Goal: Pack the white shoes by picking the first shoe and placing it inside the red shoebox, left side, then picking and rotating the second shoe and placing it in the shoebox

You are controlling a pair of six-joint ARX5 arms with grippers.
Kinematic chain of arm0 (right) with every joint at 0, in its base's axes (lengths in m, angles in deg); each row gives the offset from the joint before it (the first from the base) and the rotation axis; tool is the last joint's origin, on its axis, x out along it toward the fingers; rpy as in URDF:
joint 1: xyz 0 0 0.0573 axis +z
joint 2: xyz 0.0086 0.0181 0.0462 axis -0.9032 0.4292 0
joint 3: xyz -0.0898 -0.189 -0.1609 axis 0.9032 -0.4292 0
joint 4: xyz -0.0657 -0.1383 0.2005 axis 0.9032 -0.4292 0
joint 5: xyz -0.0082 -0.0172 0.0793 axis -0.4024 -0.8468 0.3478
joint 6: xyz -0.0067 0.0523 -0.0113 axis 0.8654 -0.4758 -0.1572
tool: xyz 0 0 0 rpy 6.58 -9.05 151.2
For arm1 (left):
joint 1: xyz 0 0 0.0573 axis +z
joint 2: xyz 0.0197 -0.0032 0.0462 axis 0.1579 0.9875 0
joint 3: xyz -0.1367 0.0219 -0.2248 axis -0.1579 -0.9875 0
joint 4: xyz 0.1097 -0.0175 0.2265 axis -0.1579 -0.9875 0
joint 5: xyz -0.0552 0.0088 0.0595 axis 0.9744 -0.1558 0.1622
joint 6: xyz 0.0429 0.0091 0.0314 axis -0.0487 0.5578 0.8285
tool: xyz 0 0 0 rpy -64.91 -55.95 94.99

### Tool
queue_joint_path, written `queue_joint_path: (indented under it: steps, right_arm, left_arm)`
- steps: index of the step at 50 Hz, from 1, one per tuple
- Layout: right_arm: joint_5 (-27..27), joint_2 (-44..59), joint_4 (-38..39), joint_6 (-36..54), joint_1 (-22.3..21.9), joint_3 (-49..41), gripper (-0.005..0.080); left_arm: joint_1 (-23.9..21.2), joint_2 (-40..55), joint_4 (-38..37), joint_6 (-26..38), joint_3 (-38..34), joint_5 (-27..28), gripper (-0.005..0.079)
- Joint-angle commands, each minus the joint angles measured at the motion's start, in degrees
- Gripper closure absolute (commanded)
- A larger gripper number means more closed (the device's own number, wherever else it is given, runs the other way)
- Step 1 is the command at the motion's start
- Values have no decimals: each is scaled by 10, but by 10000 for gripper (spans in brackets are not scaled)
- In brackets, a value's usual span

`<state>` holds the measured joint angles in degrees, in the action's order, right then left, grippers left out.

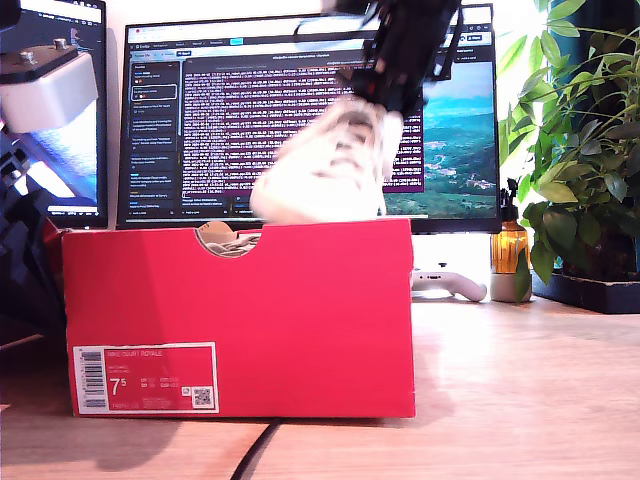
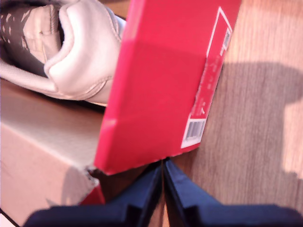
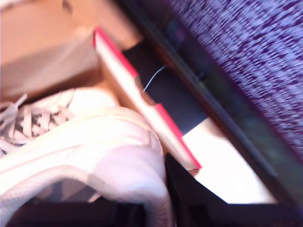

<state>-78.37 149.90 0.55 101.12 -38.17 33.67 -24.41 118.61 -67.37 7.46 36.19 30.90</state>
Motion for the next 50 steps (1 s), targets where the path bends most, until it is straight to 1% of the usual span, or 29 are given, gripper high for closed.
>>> queue_joint_path:
  steps: [1,12,36,50]
  right_arm:
    - [4,-5,10,-7,6,10,763]
    - [-9,24,-1,4,6,10,763]
    - [-12,79,-8,8,7,10,763]
    - [-26,109,-24,11,10,10,763]
  left_arm:
    - [0,2,2,-5,2,2,761]
    - [0,2,2,-5,2,2,761]
    - [0,2,2,-5,2,3,761]
    - [0,2,2,-5,2,3,761]
